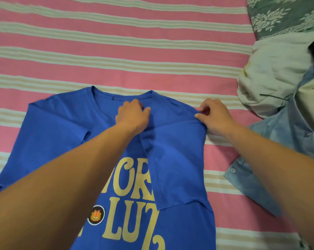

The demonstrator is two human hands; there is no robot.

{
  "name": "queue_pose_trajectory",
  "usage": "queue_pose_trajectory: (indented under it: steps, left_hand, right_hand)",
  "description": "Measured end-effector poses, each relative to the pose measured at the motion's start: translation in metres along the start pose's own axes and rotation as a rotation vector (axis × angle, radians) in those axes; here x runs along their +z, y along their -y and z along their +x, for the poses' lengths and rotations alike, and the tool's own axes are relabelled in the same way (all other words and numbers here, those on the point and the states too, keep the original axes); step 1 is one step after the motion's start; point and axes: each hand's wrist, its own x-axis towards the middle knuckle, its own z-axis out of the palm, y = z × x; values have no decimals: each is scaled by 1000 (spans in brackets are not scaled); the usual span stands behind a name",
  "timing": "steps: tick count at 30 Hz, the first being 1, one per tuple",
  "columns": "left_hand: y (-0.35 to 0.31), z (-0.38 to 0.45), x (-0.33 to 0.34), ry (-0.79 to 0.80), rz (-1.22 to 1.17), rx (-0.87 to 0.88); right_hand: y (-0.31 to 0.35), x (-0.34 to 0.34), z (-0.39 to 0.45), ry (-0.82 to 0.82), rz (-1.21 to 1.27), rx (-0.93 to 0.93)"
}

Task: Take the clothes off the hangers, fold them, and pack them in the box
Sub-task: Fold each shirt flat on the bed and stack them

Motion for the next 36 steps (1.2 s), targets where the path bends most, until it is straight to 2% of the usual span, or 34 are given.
queue_pose_trajectory:
  steps: [2,6,9,12,14,17,19,22,24,27,31,34,36]
  left_hand:
    - [-21,20,-6,39,-84,15]
    - [-37,47,-4,121,-435,-136]
    - [-36,54,5,32,-604,-135]
    - [-34,64,11,-71,-604,-83]
    - [-32,70,15,-73,-528,-76]
    - [-32,77,23,-29,-176,-23]
    - [-35,65,24,-6,28,15]
    - [-20,10,19,-50,91,267]
    - [10,-45,14,-72,199,421]
    - [74,-102,-4,-70,248,336]
    - [158,-92,-61,-292,372,240]
    - [220,-63,-112,-396,429,73]
    - [251,-57,-130,-364,553,93]
  right_hand:
    - [-5,5,0,-11,35,-14]
    - [-11,13,6,-101,90,-4]
    - [-19,12,9,-156,126,65]
    - [-20,17,16,-136,107,107]
    - [-20,21,20,-153,76,113]
    - [-23,28,23,-241,155,181]
    - [-22,32,18,-257,118,176]
    - [-18,33,9,-238,-97,40]
    - [-19,30,7,-254,-153,-10]
    - [-16,27,7,-224,-156,-3]
    - [1,21,7,-180,-218,68]
    - [37,30,-2,-336,-370,110]
    - [81,52,-8,-410,-375,-45]
